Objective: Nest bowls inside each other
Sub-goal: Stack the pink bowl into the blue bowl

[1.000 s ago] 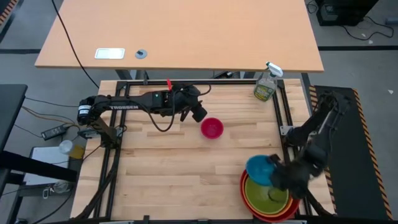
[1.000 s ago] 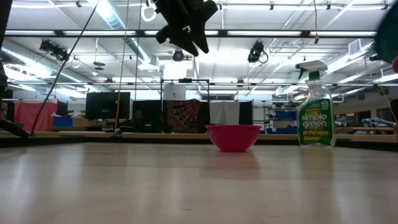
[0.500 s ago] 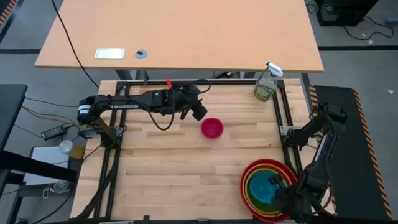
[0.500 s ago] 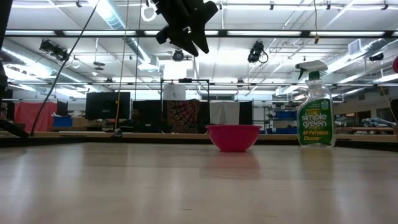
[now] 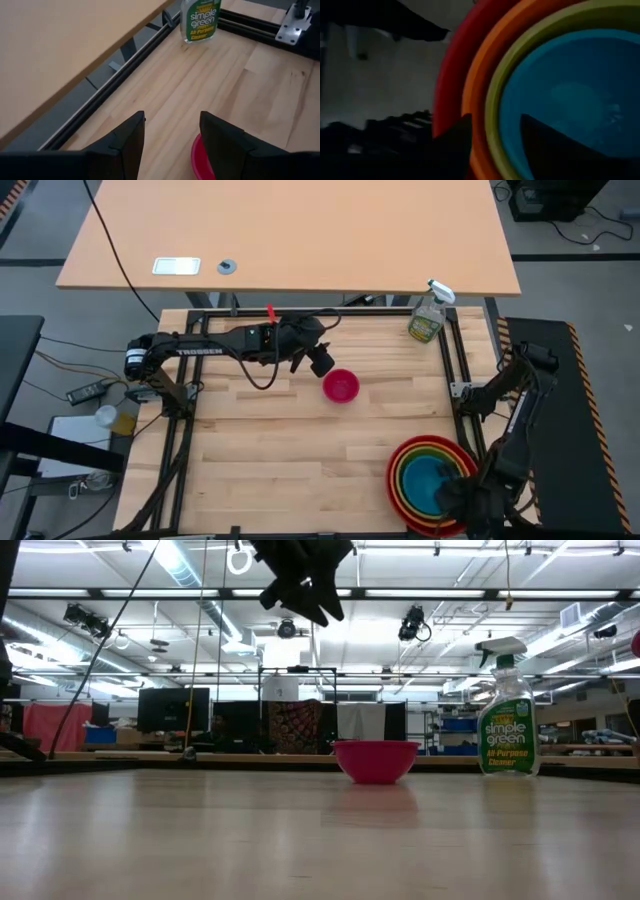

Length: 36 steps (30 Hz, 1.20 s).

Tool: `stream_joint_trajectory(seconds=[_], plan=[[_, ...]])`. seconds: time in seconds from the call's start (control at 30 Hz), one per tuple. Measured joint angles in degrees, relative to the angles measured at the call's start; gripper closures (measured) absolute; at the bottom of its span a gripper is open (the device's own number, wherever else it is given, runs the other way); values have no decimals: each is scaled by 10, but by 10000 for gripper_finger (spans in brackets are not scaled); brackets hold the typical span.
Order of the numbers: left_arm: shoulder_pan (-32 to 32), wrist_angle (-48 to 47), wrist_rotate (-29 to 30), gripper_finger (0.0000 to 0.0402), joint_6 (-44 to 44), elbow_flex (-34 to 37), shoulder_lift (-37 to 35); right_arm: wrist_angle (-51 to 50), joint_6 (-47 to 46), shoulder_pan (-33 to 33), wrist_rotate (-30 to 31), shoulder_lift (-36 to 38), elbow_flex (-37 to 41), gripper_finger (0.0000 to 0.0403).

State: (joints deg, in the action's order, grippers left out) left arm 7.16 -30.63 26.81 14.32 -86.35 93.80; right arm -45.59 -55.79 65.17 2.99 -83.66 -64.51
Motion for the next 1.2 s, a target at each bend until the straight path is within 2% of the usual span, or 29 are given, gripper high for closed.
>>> stream_joint_trajectory(seconds=[0.13, 0.23, 0.33, 0.47, 0.57, 0.7, 0.83, 1.03, 1.1, 1.2], plan=[[1, 0, 0, 209, -2, 0, 0, -4, 2, -3, -40, 44, 0, 188], [2, 1, -33, 209, -2, 0, 0, -42, -14, -15, -31, 89, 0, 172], [5, 43, -106, 209, 4, 21, -1, -99, -29, -41, 25, 143, 0, 171], [10, 136, -196, 209, 56, 95, -1, -147, -4, -87, 154, 217, 0, 183], [19, 196, -253, 209, 163, 166, -1, -160, 22, -132, 238, 267, 0, 198], [36, 242, -266, 209, 333, 244, 0, -205, 35, -218, 281, 304, 0, 218], [53, 235, -266, 209, 428, 273, 0, -217, 92, -308, 290, 304, 0, 228], [69, 249, -265, 209, 441, 275, 13, -196, 157, -414, 285, 280, 0, 229], [72, 260, -280, 209, 435, 275, 25, -195, 149, -456, 256, 274, 8, 232], [70, 259, -295, 209, 430, 275, 38, -165, 139, -523, 179, 271, 47, 238]])
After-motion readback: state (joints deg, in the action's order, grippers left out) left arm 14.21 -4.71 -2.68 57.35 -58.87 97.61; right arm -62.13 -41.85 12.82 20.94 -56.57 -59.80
